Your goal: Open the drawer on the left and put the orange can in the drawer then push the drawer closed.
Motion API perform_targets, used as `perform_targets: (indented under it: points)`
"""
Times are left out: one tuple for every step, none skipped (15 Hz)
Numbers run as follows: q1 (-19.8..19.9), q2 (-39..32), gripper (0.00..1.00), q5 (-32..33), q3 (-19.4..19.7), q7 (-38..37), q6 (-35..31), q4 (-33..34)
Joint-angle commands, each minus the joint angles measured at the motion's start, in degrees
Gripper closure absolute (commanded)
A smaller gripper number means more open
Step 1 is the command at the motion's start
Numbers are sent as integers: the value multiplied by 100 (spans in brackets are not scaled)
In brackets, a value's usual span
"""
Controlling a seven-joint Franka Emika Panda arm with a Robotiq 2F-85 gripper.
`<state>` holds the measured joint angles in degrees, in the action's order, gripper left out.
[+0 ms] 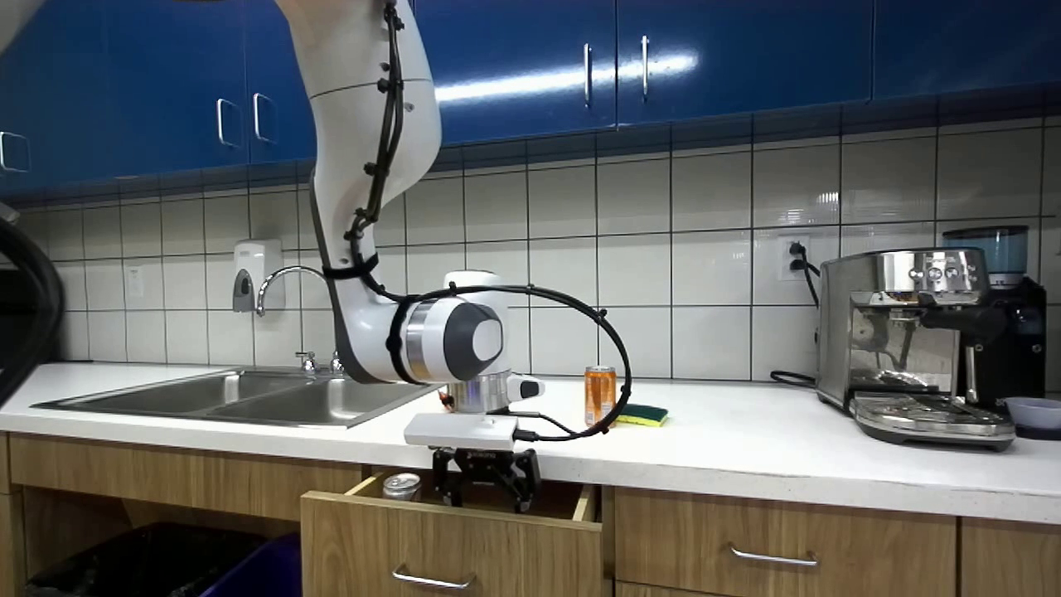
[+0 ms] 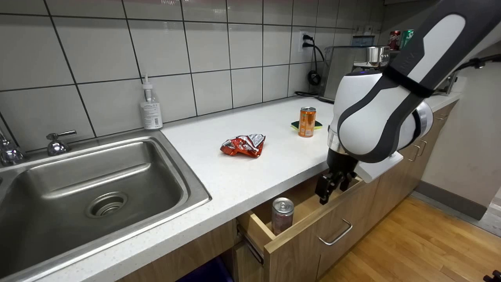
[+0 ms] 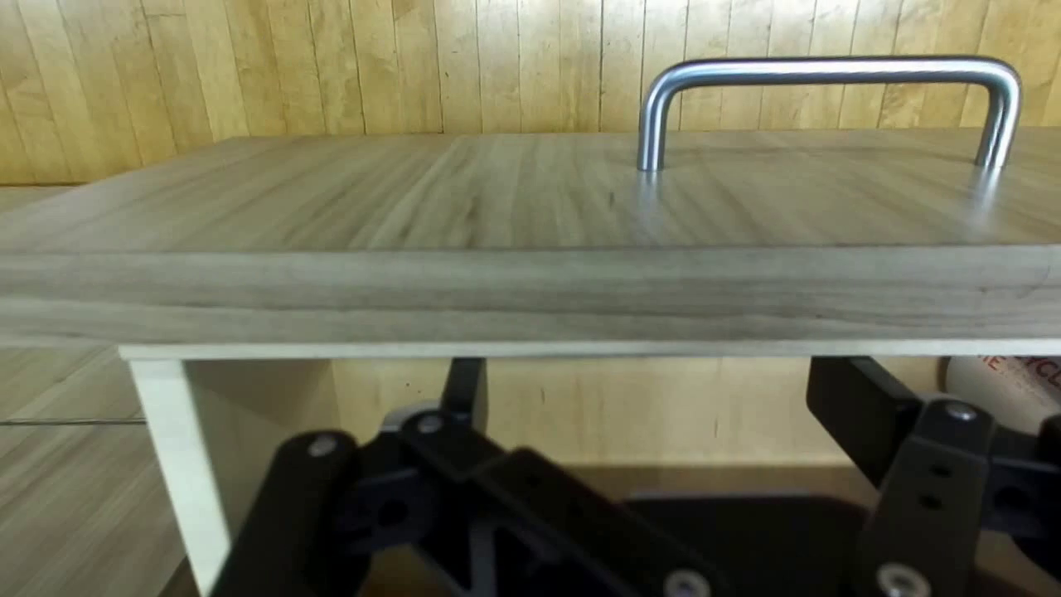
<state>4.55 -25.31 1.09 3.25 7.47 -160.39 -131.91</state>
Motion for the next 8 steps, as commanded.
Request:
perform_targets:
  points:
    - [99, 435, 0, -151, -166, -64, -13, -530]
    - [102, 466, 0, -160, -172, -63, -34, -581]
    - [101, 497, 0, -166, -169, -69, -44, -639]
    - [105, 523, 0, -178, -170, -69, -51, -691]
    - [115, 547, 0, -199, -175, -68, -62, -745]
    - [119, 570, 0, -214, -172, -71, -74, -792]
    - [127, 597, 0, -241, -176, -70, -95, -846]
    - [130, 622, 0, -265, -176, -69, -97, -889]
